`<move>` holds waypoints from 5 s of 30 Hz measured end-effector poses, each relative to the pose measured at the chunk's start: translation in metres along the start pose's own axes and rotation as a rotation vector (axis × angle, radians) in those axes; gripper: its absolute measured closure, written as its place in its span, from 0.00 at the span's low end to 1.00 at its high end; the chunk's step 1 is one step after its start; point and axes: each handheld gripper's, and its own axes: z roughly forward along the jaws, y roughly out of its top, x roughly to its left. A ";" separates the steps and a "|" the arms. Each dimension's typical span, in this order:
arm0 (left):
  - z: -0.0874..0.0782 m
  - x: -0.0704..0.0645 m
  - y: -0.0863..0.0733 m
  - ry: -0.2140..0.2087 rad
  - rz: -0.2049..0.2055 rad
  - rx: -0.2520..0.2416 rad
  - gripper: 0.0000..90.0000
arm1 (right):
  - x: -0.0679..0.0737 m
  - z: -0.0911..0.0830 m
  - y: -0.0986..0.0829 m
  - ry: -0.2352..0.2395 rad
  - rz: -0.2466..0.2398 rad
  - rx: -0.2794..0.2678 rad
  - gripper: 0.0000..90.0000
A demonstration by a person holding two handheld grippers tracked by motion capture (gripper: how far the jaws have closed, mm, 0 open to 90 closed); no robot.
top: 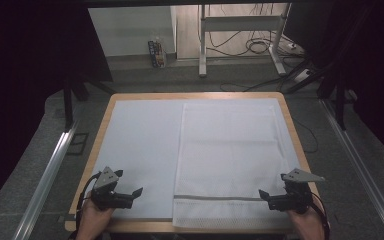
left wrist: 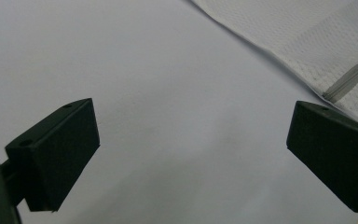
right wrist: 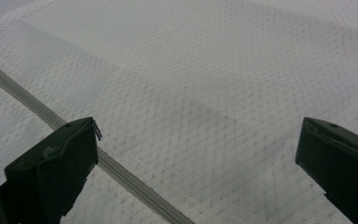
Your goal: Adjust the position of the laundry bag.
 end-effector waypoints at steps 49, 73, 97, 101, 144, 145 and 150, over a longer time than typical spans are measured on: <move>0.054 -0.008 0.047 -0.055 0.032 0.084 0.06 | -0.002 0.027 0.017 -0.072 -0.033 0.027 0.00; 0.115 -0.018 0.088 -0.063 0.105 0.073 0.32 | -0.047 0.023 0.028 -0.242 0.069 0.050 0.27; 0.161 -0.009 0.097 -0.021 0.090 0.112 0.66 | -0.086 0.040 0.039 -0.305 0.087 0.120 0.78; 0.164 -0.009 0.098 -0.016 0.091 0.109 0.67 | -0.089 0.038 0.037 -0.298 0.087 0.115 0.87; 0.149 0.000 0.104 -0.053 0.101 0.156 0.99 | -0.078 0.050 0.042 -0.205 0.058 0.158 0.98; 0.147 0.002 0.103 -0.055 0.093 0.157 0.99 | -0.078 0.050 0.042 -0.205 0.058 0.158 0.98; 0.138 0.010 0.099 -0.048 0.071 0.167 0.99 | -0.070 0.056 0.048 -0.195 0.030 0.151 0.98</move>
